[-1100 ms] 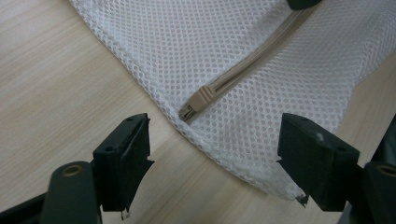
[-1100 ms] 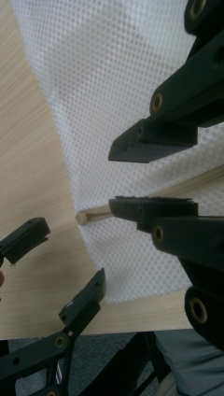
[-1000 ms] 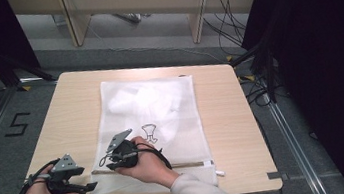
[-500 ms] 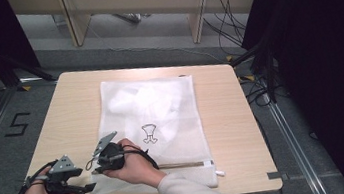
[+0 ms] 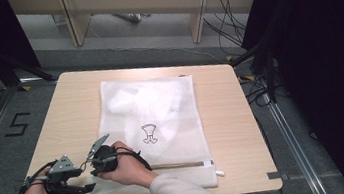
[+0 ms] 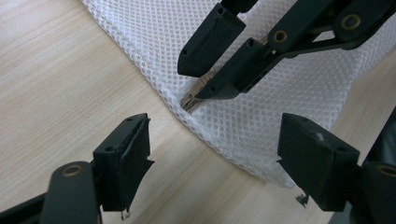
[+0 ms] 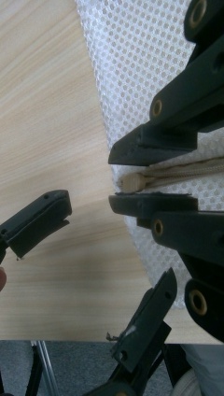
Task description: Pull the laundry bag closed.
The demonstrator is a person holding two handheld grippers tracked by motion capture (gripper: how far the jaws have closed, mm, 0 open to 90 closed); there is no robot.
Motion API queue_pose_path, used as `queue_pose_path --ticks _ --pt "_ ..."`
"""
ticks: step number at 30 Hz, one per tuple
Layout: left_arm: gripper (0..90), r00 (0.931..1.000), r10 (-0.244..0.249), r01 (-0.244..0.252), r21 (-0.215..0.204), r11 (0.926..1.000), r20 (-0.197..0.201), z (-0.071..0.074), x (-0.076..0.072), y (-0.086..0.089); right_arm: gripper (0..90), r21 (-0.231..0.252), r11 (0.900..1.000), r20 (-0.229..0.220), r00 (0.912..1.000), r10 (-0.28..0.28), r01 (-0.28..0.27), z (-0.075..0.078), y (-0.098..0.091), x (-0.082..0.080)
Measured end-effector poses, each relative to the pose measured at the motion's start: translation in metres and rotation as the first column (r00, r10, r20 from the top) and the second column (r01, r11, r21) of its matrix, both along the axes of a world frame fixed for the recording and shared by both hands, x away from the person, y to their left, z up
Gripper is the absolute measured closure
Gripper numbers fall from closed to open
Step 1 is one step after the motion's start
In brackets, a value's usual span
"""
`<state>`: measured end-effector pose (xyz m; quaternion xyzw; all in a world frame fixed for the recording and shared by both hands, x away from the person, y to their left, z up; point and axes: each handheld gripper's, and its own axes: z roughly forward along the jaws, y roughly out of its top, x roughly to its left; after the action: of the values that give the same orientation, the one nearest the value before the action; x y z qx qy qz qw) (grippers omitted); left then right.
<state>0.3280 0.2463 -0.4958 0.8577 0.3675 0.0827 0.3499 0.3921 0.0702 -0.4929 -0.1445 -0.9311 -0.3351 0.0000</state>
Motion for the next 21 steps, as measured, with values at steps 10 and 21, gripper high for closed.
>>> queue_pose_path --ticks 10,21 --pt "26.2 1.0 0.006 -0.006 0.002 1.0 -0.004 -0.001 0.001 0.0 81.6 -0.015 0.9999 -0.006 1.0 0.001 -0.001 -0.004 0.003 0.003" --pt "33.2 0.9991 0.043 -0.043 -0.049 0.9979 0.002 0.001 0.001 -0.001 82.1 -0.005 1.0 -0.009 0.9999 0.006 -0.006 0.014 0.0 0.002"
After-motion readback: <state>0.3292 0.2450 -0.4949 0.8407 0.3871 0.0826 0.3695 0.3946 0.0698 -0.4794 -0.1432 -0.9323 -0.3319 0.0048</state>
